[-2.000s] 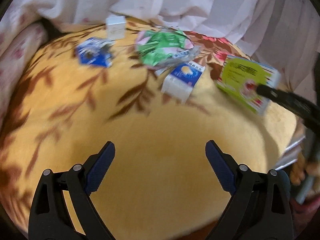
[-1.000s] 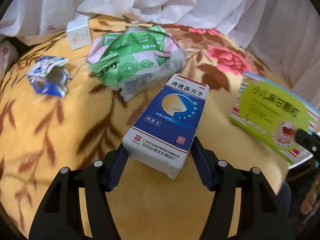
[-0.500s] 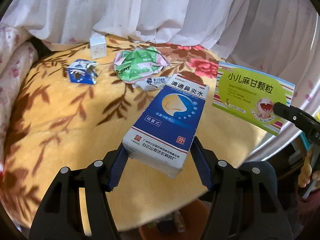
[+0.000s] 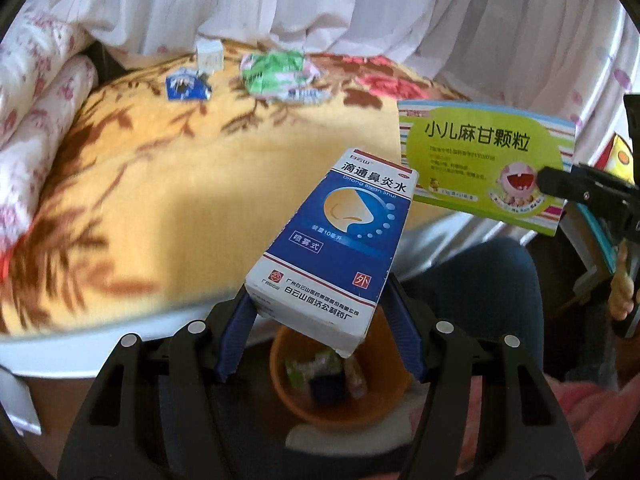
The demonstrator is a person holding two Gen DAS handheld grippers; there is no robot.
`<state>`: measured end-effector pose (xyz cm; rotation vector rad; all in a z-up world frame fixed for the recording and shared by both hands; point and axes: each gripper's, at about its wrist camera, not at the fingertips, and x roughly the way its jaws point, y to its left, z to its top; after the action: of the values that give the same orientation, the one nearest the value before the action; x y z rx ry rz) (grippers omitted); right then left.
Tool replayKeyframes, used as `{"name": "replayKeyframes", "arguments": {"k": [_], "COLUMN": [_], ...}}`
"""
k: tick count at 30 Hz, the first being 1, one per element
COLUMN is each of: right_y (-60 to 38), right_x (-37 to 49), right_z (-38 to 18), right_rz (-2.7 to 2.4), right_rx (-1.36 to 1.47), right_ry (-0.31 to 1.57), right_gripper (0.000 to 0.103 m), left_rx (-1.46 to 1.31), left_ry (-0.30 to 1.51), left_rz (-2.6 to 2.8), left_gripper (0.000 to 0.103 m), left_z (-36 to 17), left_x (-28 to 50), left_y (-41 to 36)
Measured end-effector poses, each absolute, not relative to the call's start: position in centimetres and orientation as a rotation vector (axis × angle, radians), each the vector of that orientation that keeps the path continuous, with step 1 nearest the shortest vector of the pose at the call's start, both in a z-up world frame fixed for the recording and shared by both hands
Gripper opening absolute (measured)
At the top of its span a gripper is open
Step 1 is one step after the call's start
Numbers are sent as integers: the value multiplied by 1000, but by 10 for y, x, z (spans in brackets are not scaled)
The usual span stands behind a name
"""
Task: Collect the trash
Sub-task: 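Carry both boxes down to the orange bin and open both tools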
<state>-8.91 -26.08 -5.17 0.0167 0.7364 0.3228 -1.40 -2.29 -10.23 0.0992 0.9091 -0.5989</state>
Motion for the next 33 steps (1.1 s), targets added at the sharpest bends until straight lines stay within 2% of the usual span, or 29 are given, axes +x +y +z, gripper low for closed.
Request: {"name": "replayKeyframes", "arguments": {"k": [13,27,33], "right_y": [-227,-230,-229], "right_x": [-104,-62,-43], "right_z": [-118,-218,-248], "right_rz": [424,348,327], "right_rx": [-62,-22,-24], "right_ry": [964,1213,1278], "right_gripper": [29,29,29], "left_rx": [123,179,219], "left_ry": [1189,1491,1550], "left_rz": [-539,-462,-455], "left_gripper": [61,61,61], "left_z": [-202,-301,-323], "left_x": [-32,-2,9], "left_y": [-24,-59,-74]}}
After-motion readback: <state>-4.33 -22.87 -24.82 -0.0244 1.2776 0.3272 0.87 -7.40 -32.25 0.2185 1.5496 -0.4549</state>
